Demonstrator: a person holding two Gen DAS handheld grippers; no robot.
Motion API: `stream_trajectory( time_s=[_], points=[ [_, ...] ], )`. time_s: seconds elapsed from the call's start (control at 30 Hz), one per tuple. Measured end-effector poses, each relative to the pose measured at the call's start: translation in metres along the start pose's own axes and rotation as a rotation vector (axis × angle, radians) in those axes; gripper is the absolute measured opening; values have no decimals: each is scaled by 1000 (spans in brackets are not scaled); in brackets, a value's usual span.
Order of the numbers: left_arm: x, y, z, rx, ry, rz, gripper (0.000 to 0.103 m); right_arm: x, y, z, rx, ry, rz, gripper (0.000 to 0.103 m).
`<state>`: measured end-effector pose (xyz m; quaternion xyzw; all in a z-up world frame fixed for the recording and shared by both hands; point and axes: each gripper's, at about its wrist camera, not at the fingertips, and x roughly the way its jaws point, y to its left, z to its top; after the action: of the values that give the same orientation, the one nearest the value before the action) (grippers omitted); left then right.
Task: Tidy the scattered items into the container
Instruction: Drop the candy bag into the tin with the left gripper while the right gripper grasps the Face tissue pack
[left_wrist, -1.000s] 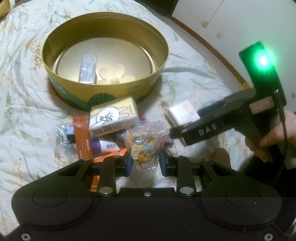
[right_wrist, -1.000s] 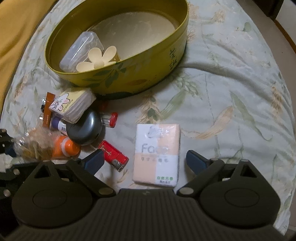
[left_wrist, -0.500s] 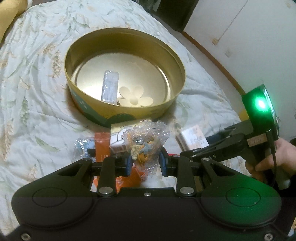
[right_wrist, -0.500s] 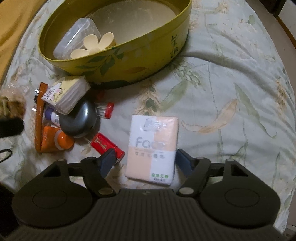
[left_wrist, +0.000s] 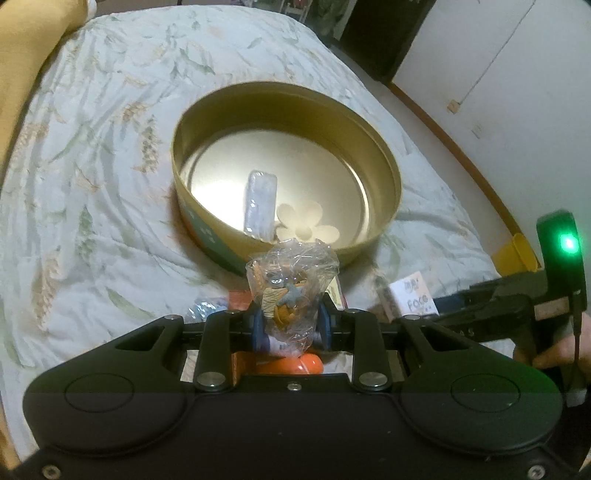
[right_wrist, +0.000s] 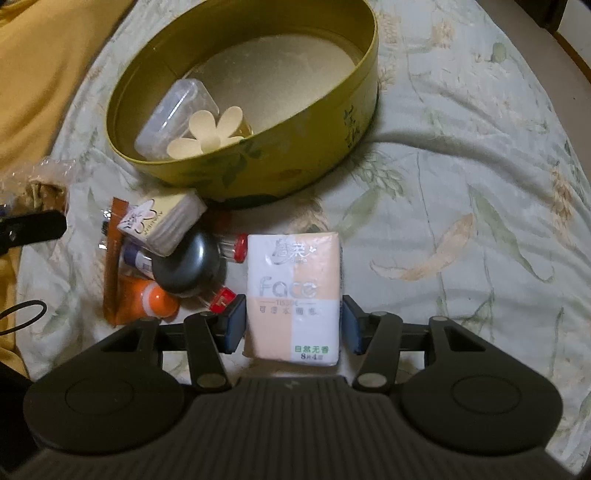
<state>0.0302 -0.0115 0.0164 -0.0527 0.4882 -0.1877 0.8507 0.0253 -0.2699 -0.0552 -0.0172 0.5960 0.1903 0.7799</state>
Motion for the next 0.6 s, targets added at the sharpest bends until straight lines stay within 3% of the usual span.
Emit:
stream_trajectory(
  time_s=[0.27,0.6],
  points=[
    [0,-11,25,32,-4,38,26,-5,2,-1,-22,-15,36,56],
    [41,-57,68,107,17,56,26,-8,2,-2,-27,-21,83,56]
  ],
)
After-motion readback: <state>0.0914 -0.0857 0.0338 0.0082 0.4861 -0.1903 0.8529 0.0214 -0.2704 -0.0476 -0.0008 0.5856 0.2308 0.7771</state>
